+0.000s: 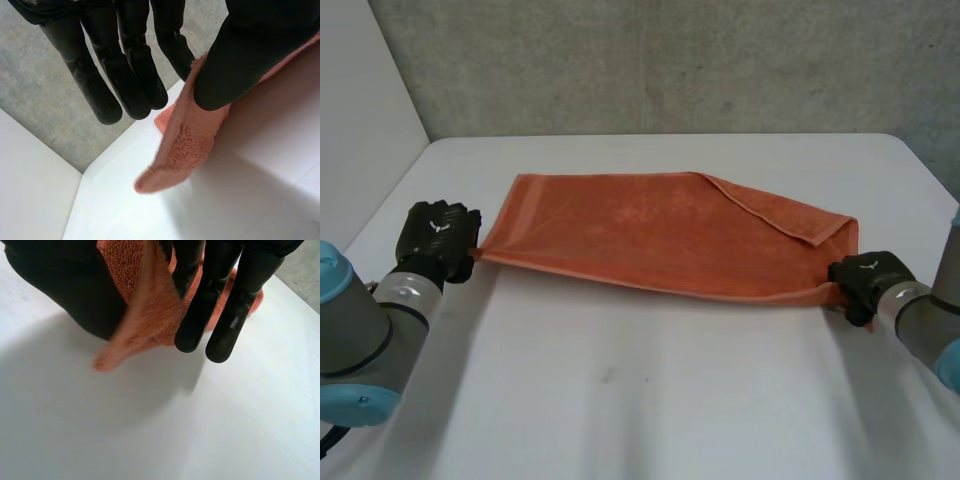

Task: Fold the laundry

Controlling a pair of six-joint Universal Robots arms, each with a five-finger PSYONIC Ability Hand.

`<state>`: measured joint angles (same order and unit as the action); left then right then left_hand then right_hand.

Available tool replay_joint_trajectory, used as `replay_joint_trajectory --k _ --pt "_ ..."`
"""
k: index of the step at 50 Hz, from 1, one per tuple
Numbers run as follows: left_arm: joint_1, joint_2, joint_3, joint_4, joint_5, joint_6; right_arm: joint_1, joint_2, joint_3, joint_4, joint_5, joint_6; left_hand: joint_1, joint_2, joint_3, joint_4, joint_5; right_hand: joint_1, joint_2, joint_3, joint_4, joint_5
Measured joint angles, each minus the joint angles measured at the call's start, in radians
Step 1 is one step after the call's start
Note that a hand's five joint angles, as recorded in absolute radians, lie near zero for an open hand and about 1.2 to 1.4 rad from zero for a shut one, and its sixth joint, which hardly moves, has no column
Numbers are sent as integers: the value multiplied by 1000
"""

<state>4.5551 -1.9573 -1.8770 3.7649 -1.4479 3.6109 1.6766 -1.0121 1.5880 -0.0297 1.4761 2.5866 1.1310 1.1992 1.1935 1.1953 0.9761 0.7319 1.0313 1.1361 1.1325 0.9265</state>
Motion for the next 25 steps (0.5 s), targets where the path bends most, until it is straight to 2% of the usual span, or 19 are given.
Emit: replay_joint_trajectory --k 4,5,10,18,25 --pt "1 1 -1 -16 -1 0 -21 -36 24 -7 -2 0 0 0 0 0 0 9 88 49 61 60" --pt "0 2 -1 -26 -1 0 -26 -53 33 -9 -5 0 0 0 0 0 0 144 137 49 61 61" --pt "-1 11 -3 -62 -1 0 -34 -88 52 -12 -12 -2 0 0 0 0 0 180 157 49 61 63" --pt "10 146 -23 -211 -2 0 -42 -252 101 16 -74 -14 0 0 0 0 0 212 157 49 61 65" --pt "24 356 -27 -369 -1 1 -52 -402 71 172 -93 -49 0 0 0 0 0 213 157 49 61 68"
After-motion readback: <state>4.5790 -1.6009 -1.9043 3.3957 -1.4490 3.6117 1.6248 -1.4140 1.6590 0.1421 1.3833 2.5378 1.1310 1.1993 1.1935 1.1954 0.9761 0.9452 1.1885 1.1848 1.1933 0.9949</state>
